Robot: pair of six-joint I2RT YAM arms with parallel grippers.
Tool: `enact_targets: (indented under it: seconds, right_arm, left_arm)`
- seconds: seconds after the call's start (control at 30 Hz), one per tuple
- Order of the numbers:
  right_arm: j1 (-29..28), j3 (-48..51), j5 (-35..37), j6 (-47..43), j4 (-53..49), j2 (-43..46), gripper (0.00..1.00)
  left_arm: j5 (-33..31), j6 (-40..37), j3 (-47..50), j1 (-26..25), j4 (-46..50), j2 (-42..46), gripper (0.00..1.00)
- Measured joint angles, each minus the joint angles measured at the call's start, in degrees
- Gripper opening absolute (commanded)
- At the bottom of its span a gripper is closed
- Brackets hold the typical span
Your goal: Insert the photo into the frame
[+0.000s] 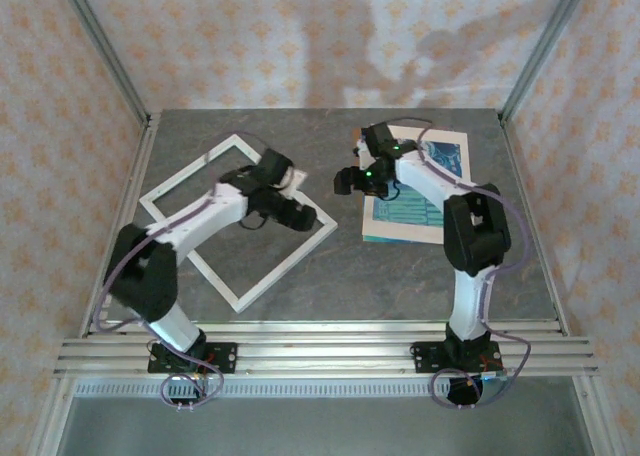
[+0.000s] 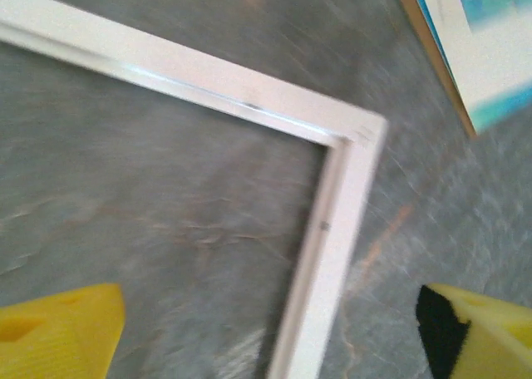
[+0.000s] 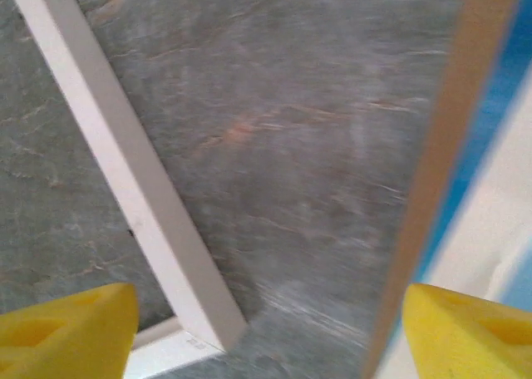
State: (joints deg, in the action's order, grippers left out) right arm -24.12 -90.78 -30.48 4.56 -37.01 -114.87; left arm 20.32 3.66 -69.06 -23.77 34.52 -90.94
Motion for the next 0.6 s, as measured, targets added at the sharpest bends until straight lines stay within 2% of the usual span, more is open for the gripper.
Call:
enact_targets:
  seconds: [0.2, 0.43, 0.6]
  right_arm:
    - [-6.08, -10.23, 1.36, -2.64, -4.24, -8.74, 0.8]
    - [-11.56, -17.31, 8.61, -5.64, -9.33, -15.91, 0.79]
    - [-13.88, -17.53, 13.05, -6.82, -10.78, -16.7, 0.75]
  left_arm:
    - [-2.51, 8.85, 5.44, 9.88, -2.62, 5.11, 1.0]
    - [-3.39, 20.59, 10.43, 19.08, -7.8, 5.6, 1.0]
    - [-3.08, 26.75, 13.14, 20.76, -12.35, 5.73, 1.0]
